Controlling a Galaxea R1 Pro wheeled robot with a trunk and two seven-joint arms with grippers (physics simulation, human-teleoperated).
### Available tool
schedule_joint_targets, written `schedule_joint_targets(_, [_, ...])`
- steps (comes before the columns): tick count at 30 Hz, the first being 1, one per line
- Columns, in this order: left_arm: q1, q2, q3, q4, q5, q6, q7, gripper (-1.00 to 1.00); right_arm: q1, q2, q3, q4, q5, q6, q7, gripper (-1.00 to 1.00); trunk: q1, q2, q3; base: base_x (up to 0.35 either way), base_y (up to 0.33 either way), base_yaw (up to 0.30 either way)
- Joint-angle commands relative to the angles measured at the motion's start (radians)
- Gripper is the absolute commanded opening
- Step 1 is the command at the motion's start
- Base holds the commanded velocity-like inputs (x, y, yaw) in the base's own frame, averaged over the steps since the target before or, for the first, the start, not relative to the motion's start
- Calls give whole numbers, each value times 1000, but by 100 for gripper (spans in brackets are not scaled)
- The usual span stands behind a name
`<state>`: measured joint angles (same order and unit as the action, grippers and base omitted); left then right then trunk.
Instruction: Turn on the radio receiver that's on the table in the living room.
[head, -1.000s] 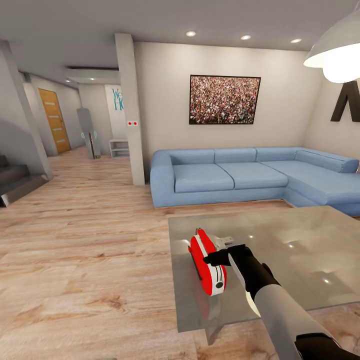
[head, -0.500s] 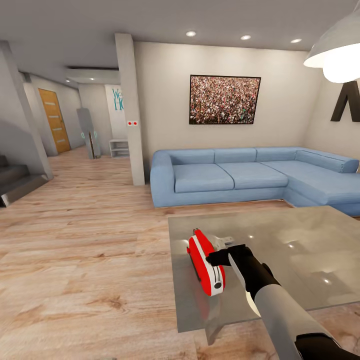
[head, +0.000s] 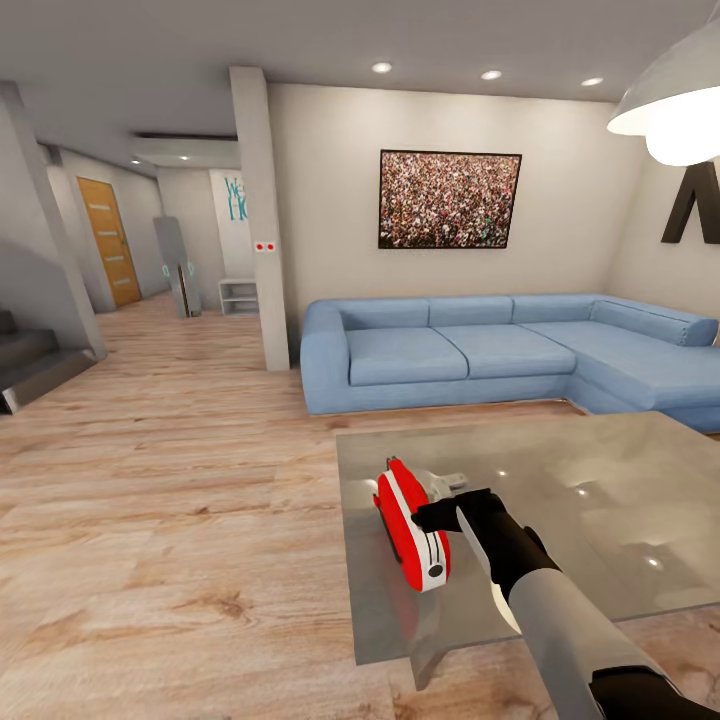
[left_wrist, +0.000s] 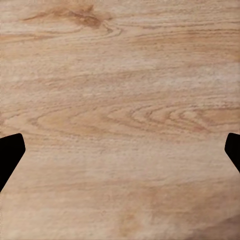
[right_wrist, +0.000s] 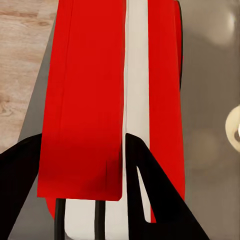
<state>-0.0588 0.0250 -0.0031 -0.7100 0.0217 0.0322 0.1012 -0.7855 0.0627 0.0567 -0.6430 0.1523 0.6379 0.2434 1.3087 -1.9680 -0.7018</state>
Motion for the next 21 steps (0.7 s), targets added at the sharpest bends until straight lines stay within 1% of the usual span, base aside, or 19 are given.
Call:
schedule_joint_targets(1, [0, 1, 0, 0, 0, 0, 0, 100, 0, 0, 0, 0, 0, 0, 0, -100, 0, 0, 0, 0, 0, 0])
schedule_joint_targets(13, [0, 0, 0, 1, 0, 0, 0, 100, 0, 0, 0, 0, 0, 0, 0, -100, 0, 0, 0, 0, 0, 0])
schedule_joint_targets(21, [0, 2, 0, 1, 0, 0, 0, 100, 0, -1, 0, 0, 0, 0, 0, -100, -31, 56, 25, 0, 0, 0])
